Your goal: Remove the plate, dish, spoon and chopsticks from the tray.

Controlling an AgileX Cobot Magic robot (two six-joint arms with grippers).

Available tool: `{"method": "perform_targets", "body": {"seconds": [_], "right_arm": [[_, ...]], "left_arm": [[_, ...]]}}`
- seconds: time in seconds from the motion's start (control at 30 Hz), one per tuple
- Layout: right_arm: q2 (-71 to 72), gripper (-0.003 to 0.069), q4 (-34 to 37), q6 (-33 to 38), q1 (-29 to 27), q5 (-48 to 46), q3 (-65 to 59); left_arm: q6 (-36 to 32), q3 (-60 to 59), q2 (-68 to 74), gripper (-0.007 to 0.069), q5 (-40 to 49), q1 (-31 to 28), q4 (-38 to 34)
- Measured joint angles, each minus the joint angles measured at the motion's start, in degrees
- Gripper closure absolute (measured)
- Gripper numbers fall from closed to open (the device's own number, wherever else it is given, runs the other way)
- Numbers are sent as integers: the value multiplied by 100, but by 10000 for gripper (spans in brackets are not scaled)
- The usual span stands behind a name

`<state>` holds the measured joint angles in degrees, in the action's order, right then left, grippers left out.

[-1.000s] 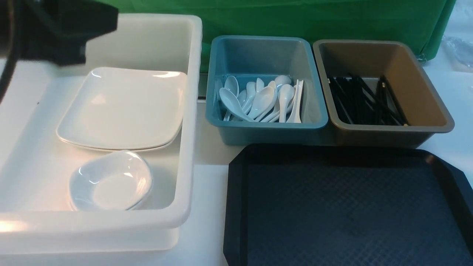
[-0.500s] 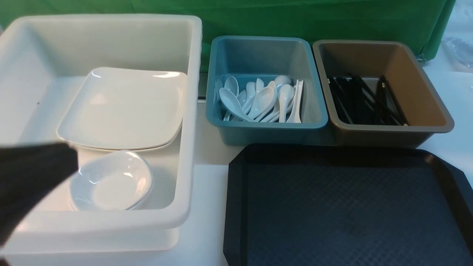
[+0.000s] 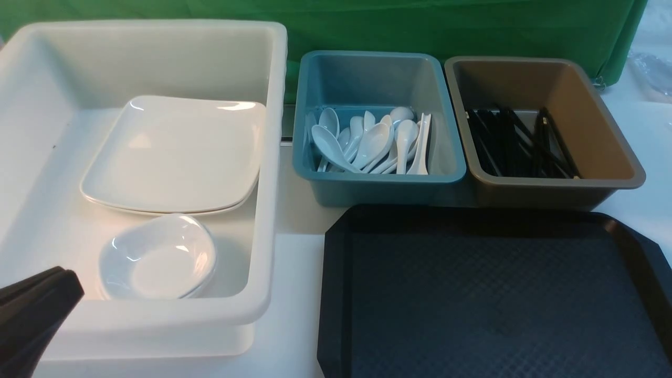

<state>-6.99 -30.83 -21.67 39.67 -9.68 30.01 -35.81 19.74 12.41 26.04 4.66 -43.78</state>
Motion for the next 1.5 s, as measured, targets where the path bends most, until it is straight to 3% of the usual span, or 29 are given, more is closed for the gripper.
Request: {"method": "perform_targets", "body": {"seconds": [0.3,0.7,1.03,1.2,1.37,1.5], "right_arm": [[7,621,0,0,0,14,0],[7,599,0,0,0,-81,0],[7,575,0,0,0,-92,0],[7,560,0,0,0,-92,0],[7,549,0,0,0,-92,0],[7,540,0,0,0,-92,0]], "left_arm": [[35,0,0,610,36,0,147],[46,0,0,610,48,0,1549],[67,0,0,610,48,0,1702],[1060,-153,-57,610,-126,0,2172],[2649,-858,-562,610,-868,0,3239],[2862,-1416,-1037,610,-1008,-14,3507]]}}
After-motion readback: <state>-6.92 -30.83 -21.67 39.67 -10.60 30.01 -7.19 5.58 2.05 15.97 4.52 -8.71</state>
